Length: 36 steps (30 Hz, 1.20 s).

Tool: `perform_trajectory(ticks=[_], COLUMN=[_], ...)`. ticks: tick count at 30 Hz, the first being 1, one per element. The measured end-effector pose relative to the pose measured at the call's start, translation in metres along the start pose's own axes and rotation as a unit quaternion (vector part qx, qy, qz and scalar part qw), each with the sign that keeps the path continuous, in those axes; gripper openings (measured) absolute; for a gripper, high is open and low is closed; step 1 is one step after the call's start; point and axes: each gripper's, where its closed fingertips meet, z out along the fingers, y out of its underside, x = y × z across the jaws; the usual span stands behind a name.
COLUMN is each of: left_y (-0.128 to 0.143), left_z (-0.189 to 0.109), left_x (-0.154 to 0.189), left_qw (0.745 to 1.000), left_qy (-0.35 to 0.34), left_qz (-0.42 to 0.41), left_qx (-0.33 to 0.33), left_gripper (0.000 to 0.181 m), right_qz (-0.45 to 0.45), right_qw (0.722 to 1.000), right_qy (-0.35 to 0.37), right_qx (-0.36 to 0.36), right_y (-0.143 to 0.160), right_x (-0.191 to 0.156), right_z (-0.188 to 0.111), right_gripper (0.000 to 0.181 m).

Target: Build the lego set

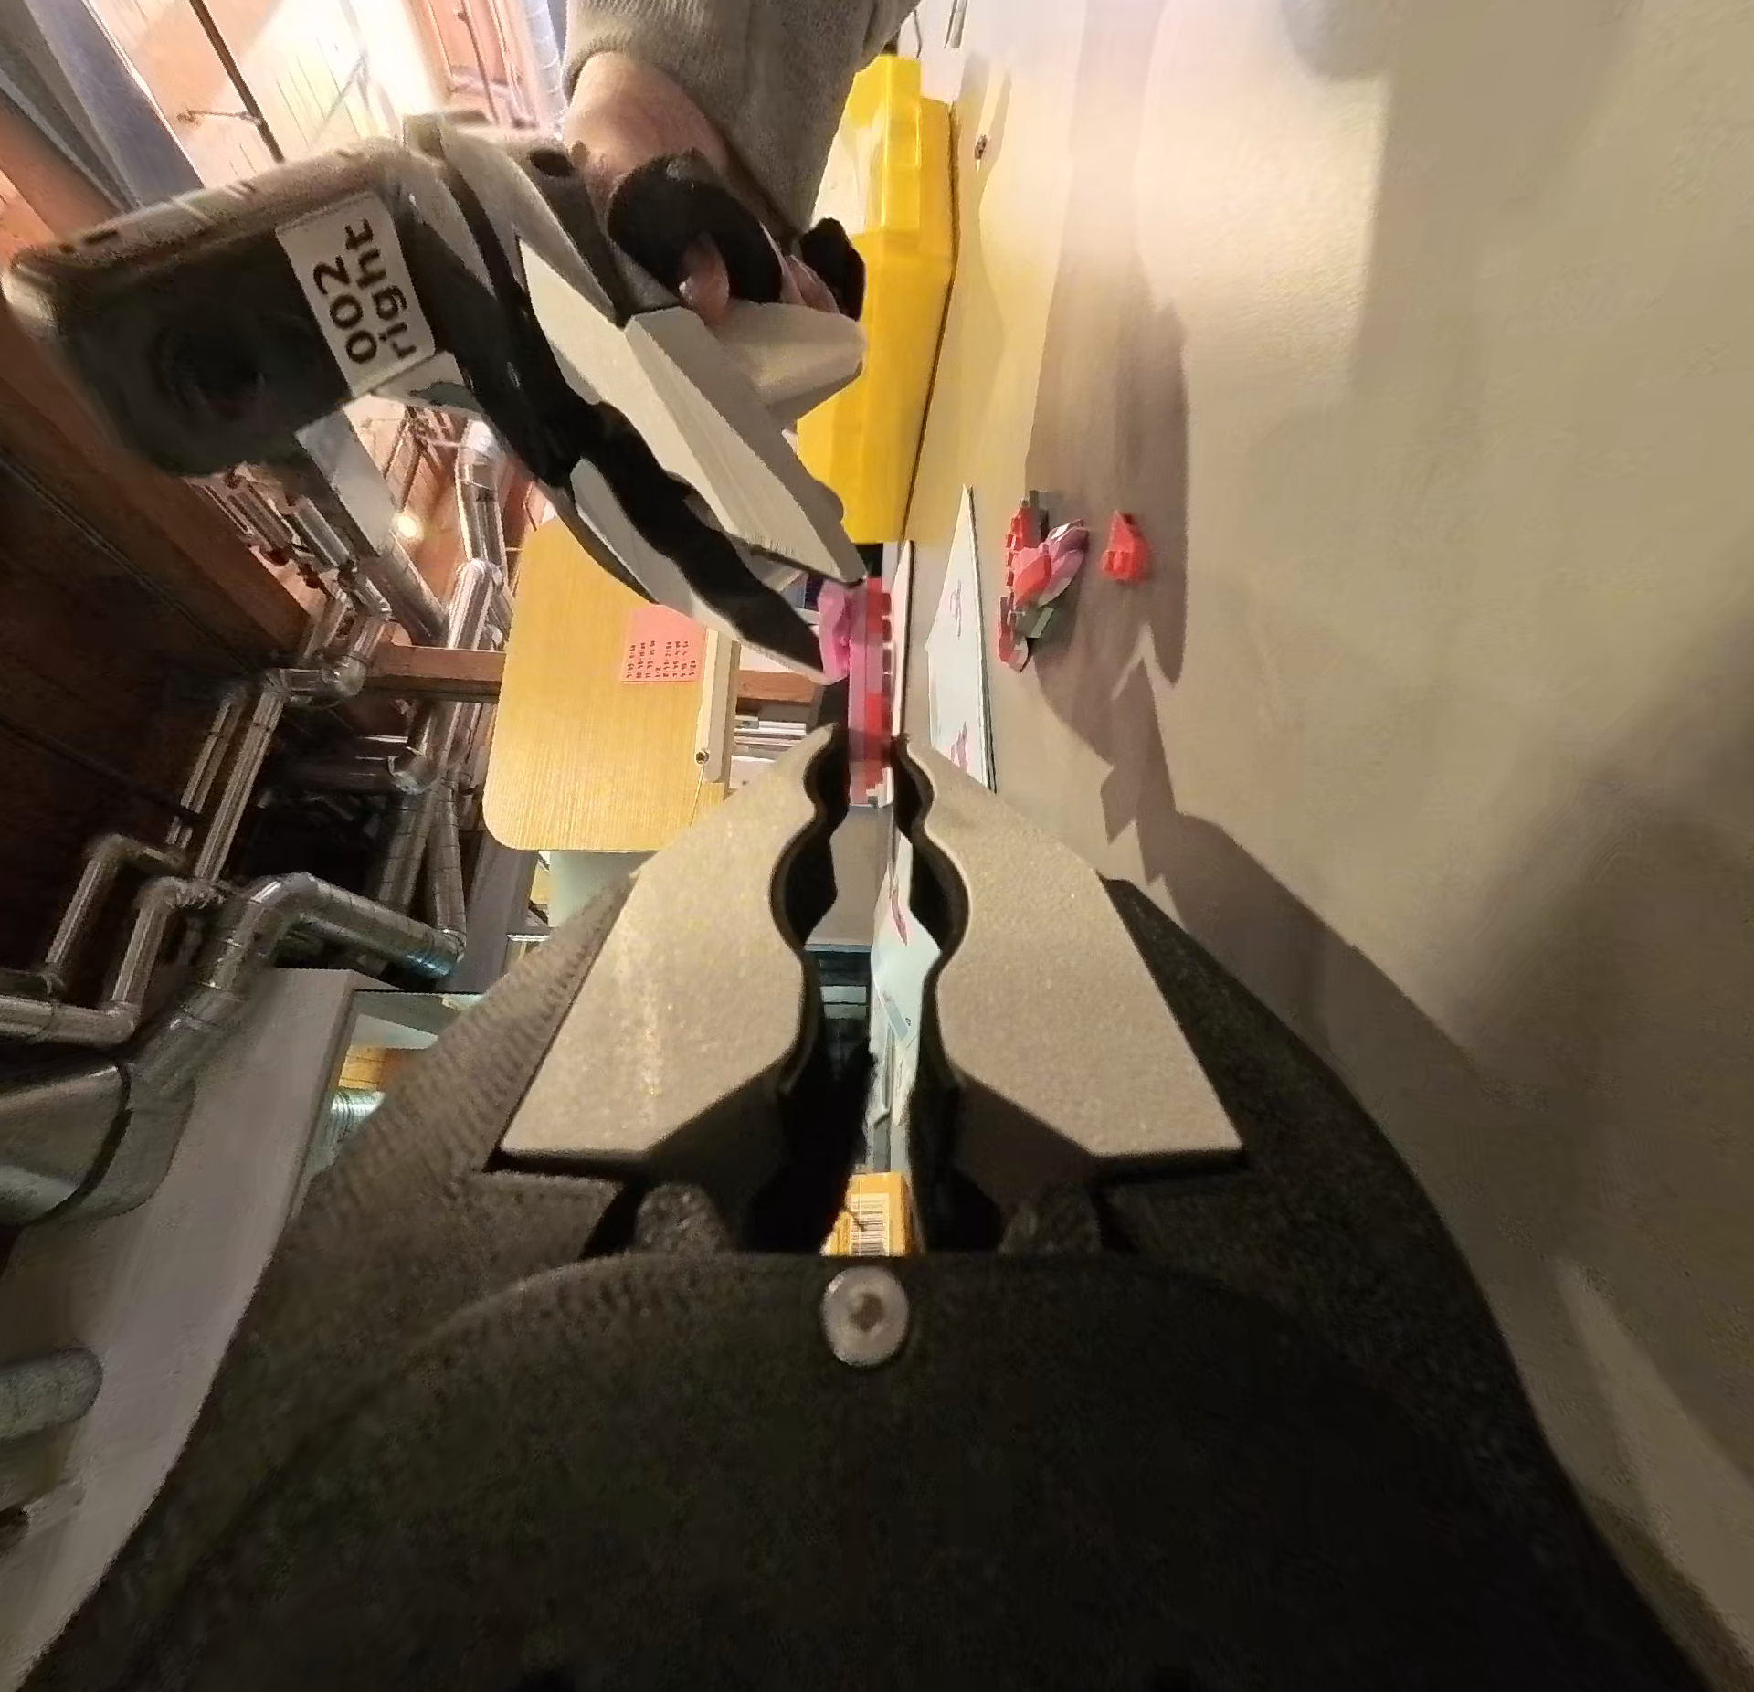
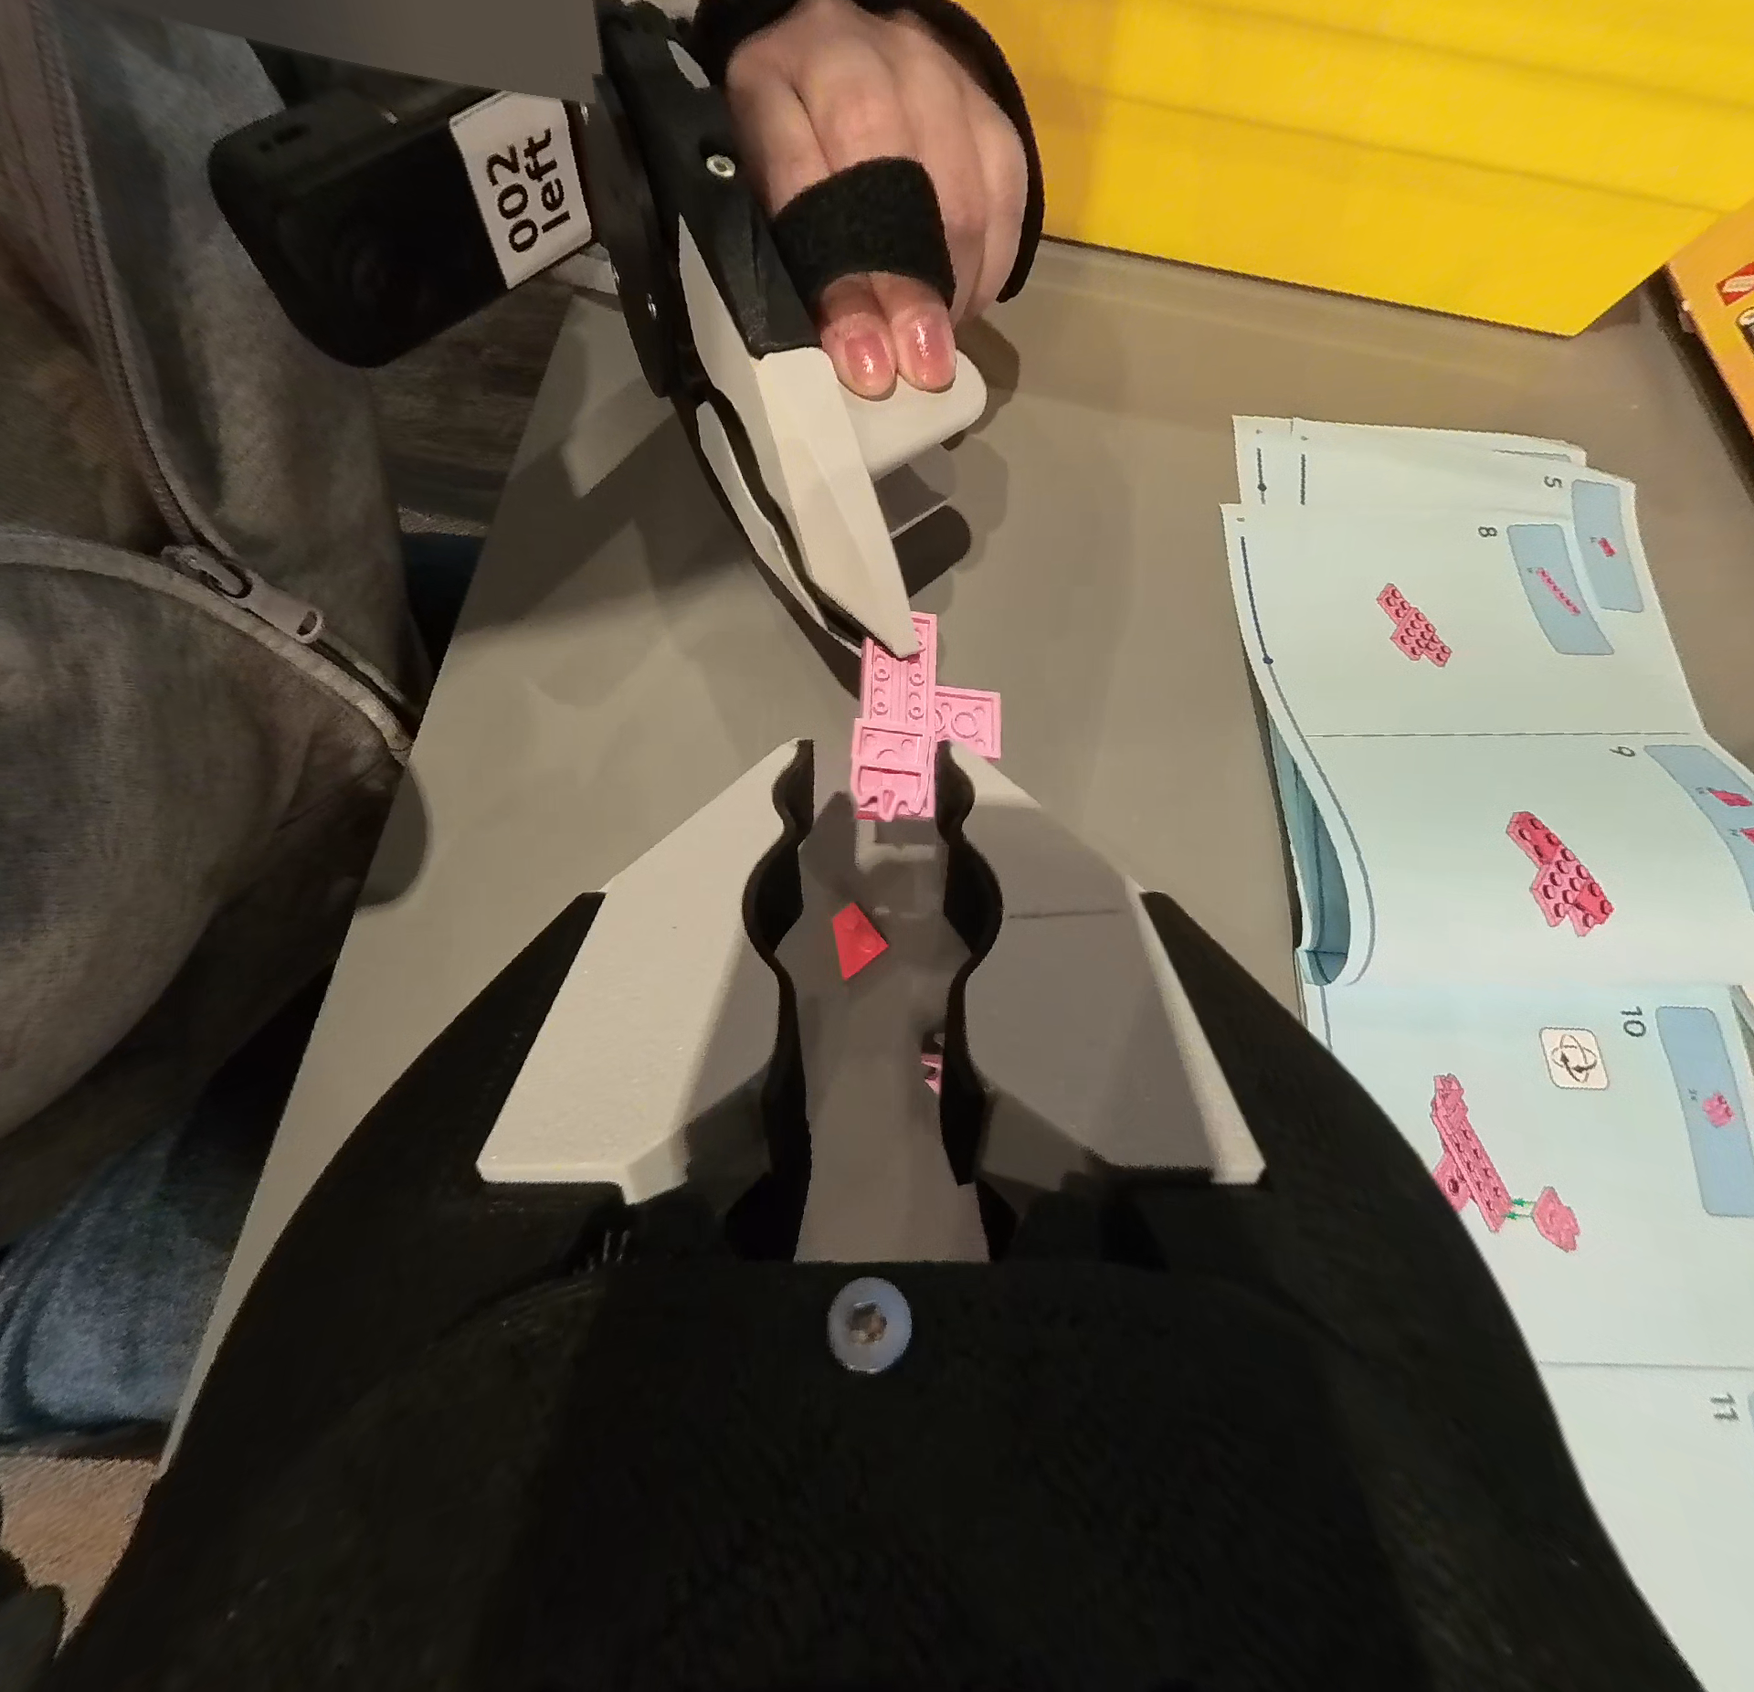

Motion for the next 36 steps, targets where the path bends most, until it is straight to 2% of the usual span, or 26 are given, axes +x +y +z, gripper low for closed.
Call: perform_trajectory(ticks=[3,6,8,10,14,17,20,22,36], left_y=[0.003,0.008,0.013,0.018,0.023,0.025,0.027,0.028,0.029], left_z=[0.001,0.002,0.003,0.004,0.005,0.005,0.005,0.005,0.004], left_x=[0.001,0.001,0.003,0.004,0.007,0.007,0.008,0.009,0.013], left_qw=[1.000,1.000,0.999,0.999,0.998,0.997,0.997,0.997,0.996], left_qy=[0.003,0.006,0.013,0.017,0.024,0.026,0.029,0.031,0.044], left_qz=[-0.002,-0.008,-0.013,-0.017,-0.020,-0.025,-0.028,-0.029,-0.028], left_qx=[-0.007,-0.019,-0.032,-0.045,-0.058,-0.063,-0.067,-0.068,-0.072], left_gripper=[0.007,0.007,0.007,0.008,0.008,0.008,0.008,0.008,0.008], right_qz=[-0.002,-0.030,-0.088,-0.157,-0.221,-0.278,-0.312,-0.313,-0.331], right_qw=[1.000,0.993,0.976,0.947,0.915,0.879,0.854,0.848,0.832], right_qy=[0.026,0.105,0.190,0.268,0.338,0.387,0.411,0.422,0.431], right_qx=[0.006,0.033,0.063,0.083,0.016,-0.031,-0.060,-0.073,-0.108], right_y=[0.000,-0.007,-0.016,-0.023,-0.003,0.004,0.006,0.008,0.014], right_x=[0.004,0.014,0.019,0.018,0.019,0.026,0.030,0.034,0.038], right_z=[-0.001,-0.005,-0.007,-0.007,0.010,0.015,0.018,0.018,0.020], right_gripper=[0.035,0.045,0.047,0.048,0.053,0.046,0.036,0.034,0.017])
